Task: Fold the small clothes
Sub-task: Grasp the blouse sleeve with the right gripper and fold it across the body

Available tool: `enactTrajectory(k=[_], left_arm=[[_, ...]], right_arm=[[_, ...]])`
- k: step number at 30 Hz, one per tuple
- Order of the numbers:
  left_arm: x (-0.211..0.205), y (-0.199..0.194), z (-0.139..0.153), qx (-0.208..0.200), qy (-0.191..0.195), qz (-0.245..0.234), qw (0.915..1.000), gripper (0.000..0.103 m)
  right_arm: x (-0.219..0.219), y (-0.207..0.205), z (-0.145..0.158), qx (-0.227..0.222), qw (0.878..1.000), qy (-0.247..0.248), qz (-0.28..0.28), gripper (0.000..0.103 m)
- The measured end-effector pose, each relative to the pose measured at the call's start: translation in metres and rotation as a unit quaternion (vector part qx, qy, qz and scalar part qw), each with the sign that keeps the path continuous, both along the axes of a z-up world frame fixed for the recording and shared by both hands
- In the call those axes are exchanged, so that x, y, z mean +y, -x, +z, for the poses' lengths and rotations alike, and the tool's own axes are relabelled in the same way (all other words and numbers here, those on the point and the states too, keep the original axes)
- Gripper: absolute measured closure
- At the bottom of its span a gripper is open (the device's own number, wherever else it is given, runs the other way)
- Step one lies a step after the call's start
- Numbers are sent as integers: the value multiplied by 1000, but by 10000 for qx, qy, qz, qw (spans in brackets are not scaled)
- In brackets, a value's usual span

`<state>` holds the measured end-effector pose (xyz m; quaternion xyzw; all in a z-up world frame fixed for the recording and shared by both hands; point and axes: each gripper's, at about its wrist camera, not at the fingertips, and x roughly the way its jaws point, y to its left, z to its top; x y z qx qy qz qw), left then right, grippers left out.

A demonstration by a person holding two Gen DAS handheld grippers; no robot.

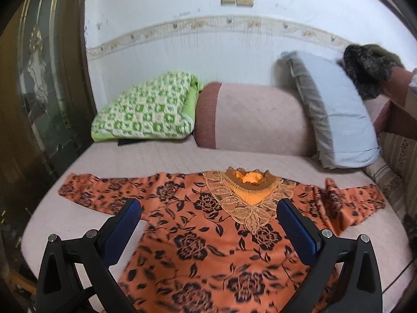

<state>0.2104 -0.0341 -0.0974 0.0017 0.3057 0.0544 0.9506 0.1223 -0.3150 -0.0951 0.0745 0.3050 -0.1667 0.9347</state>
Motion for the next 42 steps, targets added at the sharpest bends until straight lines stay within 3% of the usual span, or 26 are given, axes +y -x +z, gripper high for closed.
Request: enactTrajectory(k=[5,9,10,15,17,21,24,25,28,31,33,38,42], left_arm=[[13,-52,-62,534,240,184,9981,0],[24,-79,-102,701,-152,600,9956,0],[27,-84,-107,741,-206,653,9949,0],[41,-100,-115,679,-348,906,9930,0],[42,-106,-117,623,-438,963,9924,0],[38,-114,-124,701,-460,888,9925,0],[35,-117,-129,787,-511,836,9921,0],[35,-117,-129,796,-540,841,9918,0],[37,-119,-129,830,-489,872,9915,0],[44,-117,-125,830,-398,936,9913,0],[50,-115,-120,799,-337,985,9914,0],[80,-105,-97,601,24,1237,9905,0],[117,-97,-81,491,228,1535,9867,0]], right_arm=[[-103,-42,-57,271,9934,-1105,-116,6],[-184,-82,-101,484,9741,-2106,-663,16],[-202,-91,-114,471,9664,-2396,-807,26],[-266,-122,-173,305,9096,-3854,-1523,49],[-278,-130,-187,183,8948,-4146,-1648,56],[-291,-146,-206,296,8891,-4099,-2013,62],[-303,-146,-216,-6,8775,-4233,-2255,66],[-307,-147,-218,-109,8734,-4278,-2326,73],[-311,-151,-216,-111,8792,-4167,-2305,97],[-309,-147,-205,-354,8740,-4300,-2234,97],[-301,-146,-186,-542,8791,-4254,-2081,97],[-253,-152,-109,-909,8889,-4299,-1299,97],[-182,-166,-41,-1063,8973,-4262,-439,97]])
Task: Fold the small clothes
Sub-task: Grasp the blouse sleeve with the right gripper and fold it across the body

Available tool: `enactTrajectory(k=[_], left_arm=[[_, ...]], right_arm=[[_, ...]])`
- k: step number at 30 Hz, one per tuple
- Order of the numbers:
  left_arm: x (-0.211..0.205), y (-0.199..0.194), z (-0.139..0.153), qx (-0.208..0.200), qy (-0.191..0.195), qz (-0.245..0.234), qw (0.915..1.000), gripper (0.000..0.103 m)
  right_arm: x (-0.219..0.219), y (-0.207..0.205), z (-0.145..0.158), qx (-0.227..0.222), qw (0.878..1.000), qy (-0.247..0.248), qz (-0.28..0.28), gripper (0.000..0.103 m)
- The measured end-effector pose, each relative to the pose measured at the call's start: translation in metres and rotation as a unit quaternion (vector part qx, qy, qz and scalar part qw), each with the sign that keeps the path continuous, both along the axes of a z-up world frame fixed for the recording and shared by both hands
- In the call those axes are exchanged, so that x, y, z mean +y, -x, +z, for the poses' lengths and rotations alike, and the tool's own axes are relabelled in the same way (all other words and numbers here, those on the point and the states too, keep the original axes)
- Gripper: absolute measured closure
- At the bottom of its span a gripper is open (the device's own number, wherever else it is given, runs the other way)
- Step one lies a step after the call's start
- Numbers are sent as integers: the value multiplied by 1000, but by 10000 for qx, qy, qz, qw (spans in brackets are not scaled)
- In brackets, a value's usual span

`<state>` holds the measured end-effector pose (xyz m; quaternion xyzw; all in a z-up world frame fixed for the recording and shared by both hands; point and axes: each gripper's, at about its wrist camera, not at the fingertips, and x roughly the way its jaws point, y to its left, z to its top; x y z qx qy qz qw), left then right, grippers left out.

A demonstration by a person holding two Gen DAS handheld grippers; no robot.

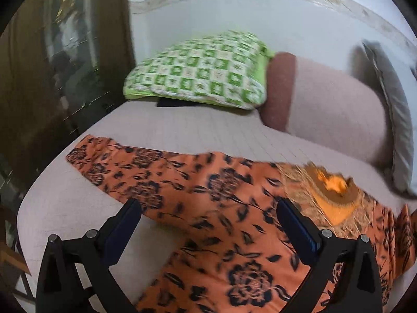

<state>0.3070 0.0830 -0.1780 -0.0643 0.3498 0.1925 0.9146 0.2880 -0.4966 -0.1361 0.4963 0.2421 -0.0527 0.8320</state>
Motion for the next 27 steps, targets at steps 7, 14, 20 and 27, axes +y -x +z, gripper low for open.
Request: enactTrajectory(k=[7,14,20,27], left_arm=[[90,18,11,-84,534,898,9945,0],[155,33,8,37,625,1555,9858,0],[179,35,4,154,562,1671,9842,0],[178,23,-7,388,546,1524,9860,0]], right_arm=[[179,-31,73,-515,9881,55,1445,97],[369,-65,38,-189,9677,-248,2500,97],[486,-71,-56,1003,9471,-308,3033,93],[512,-68,-106,1686,9080,347,3821,93]])
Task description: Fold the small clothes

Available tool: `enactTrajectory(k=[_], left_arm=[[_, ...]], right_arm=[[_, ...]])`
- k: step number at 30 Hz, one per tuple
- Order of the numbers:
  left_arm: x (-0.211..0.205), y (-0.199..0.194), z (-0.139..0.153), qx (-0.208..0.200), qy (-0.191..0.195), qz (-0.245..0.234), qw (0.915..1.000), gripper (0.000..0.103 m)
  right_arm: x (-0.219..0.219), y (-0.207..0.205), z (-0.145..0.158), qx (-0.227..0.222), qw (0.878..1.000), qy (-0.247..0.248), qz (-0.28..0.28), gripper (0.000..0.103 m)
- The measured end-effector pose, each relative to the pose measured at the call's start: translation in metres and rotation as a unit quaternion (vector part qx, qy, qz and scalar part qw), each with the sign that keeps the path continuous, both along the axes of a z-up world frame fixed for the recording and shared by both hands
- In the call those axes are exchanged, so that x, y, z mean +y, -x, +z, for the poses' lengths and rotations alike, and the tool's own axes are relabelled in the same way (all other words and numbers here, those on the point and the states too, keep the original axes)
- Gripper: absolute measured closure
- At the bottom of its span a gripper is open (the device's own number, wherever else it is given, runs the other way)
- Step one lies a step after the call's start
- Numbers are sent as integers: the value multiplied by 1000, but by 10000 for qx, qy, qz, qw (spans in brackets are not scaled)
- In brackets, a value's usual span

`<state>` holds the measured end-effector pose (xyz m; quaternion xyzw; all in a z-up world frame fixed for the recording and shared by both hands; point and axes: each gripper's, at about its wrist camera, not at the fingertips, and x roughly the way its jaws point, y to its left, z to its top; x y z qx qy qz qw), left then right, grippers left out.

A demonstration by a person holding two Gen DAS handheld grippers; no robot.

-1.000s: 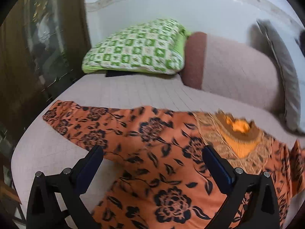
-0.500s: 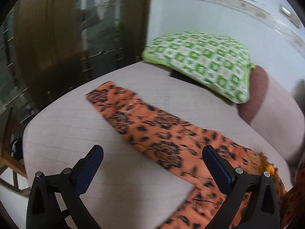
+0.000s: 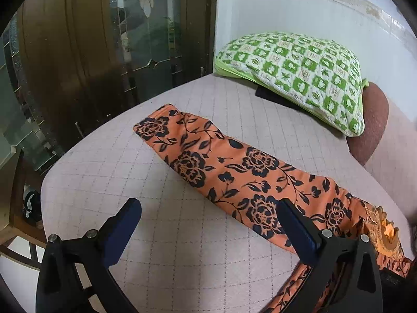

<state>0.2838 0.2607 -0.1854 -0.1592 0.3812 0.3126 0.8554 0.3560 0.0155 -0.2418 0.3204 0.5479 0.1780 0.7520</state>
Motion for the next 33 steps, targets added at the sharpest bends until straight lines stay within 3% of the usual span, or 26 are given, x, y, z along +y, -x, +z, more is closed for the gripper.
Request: enactTrajectory(k=[5,7,9,12,14,16,20,24,29,33], left_arm=[[-20,-6,0,-9,5,-304,9995,0],[-33,-10,0,-76,36,-607,9981,0],[-44,-15,-3,-98,163,-881,9959,0],[-62,-25,-8,18,181,-1047,9943,0],[-72,-30,-10,71,180,-1088,9939,0],[-78,-34,-12,100,267,-1120,9933,0],[-84,-33,-10,86,161,-1081,9940,0],[-74,-32,-9,57,90,-911,9958,0],[-67,-33,-10,58,226,-885,9958,0],[-71,-33,-11,49,230,-979,9949,0]], right_arm=[[-39,17,38,-853,9943,-281,572,93],[-65,23,51,-1150,9924,-150,420,93],[-103,27,53,-1197,9928,34,36,93],[-152,31,49,-1182,9925,-253,-199,93],[-167,34,43,-1163,9904,-693,-293,92],[-156,29,36,-1033,9897,-983,-127,92],[-91,21,24,-906,9874,-1050,764,92],[-33,23,26,-958,9780,-662,1729,92],[-23,32,41,-1386,9614,-424,2337,92],[-45,28,45,-1489,9648,-210,2157,92]])
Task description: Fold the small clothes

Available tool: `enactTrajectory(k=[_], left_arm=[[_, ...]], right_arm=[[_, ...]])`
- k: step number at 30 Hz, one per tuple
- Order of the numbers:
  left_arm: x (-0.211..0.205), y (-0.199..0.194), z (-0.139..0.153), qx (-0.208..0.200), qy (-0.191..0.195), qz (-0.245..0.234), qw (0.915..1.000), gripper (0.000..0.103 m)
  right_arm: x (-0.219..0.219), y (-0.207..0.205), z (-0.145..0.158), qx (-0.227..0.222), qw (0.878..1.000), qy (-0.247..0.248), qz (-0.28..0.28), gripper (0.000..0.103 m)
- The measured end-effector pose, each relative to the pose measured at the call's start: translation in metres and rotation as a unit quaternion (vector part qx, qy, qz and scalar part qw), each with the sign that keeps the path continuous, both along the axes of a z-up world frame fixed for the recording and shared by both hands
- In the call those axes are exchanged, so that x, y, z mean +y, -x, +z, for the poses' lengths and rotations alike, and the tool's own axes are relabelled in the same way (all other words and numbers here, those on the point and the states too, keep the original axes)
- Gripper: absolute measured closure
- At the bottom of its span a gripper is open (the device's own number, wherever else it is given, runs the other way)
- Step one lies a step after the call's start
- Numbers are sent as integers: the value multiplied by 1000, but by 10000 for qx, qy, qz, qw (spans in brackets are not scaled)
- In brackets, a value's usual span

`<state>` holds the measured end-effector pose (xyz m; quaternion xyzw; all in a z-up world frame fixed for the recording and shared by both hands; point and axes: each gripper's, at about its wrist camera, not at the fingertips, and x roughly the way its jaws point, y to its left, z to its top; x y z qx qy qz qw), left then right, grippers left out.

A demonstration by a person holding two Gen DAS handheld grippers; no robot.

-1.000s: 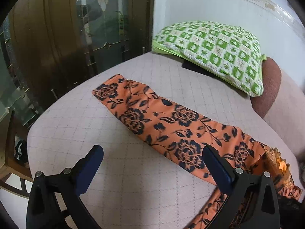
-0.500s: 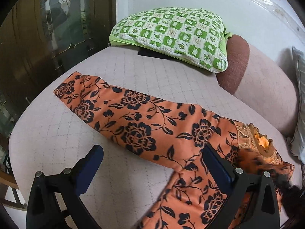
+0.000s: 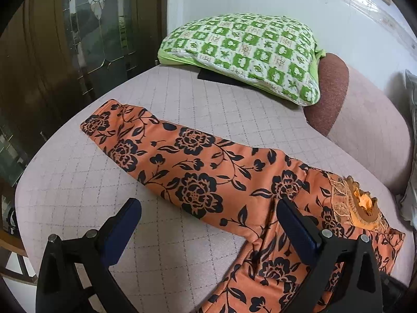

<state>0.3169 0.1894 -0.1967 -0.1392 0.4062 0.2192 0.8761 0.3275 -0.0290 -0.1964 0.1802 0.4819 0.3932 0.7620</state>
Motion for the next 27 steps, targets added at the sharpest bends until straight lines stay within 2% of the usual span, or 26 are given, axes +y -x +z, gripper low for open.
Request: enactTrajectory(k=[4,7,9,13,14,16,18,19,22,27], left_arm=[[-16,-7,-10,90,57,-319,9994,0],[-34,-17,-26,355,149,-639,9972,0],[-47,-24,-40,583,195,-861,9944,0],[-67,-37,-65,1001,92,-1068,9892,0],[-71,-40,-71,1111,40,-1086,9879,0],[-79,-47,-86,1362,-87,-1112,9844,0],[-84,-50,-95,1560,-168,-1158,9808,0],[-87,-52,-98,1632,-220,-1171,9794,0],[-94,-51,-94,1559,-315,-1206,9799,0],[-108,-46,-88,1445,-345,-1323,9800,0]], right_arm=[[-59,-14,-17,293,9951,281,-901,92],[-125,-26,-39,545,9800,492,-1848,92],[-174,-35,-52,656,9633,709,-2506,92],[-246,-54,-70,890,9349,760,-3351,92],[-265,-60,-77,915,9242,906,-3594,92],[-301,-71,-96,1118,9057,1083,-3943,98],[-324,-74,-108,1372,9037,313,-4044,98],[-325,-75,-105,1346,9035,376,-4051,98],[-317,-68,-79,810,9079,1061,-3974,92],[-311,-35,-60,572,9208,916,-3748,92]])
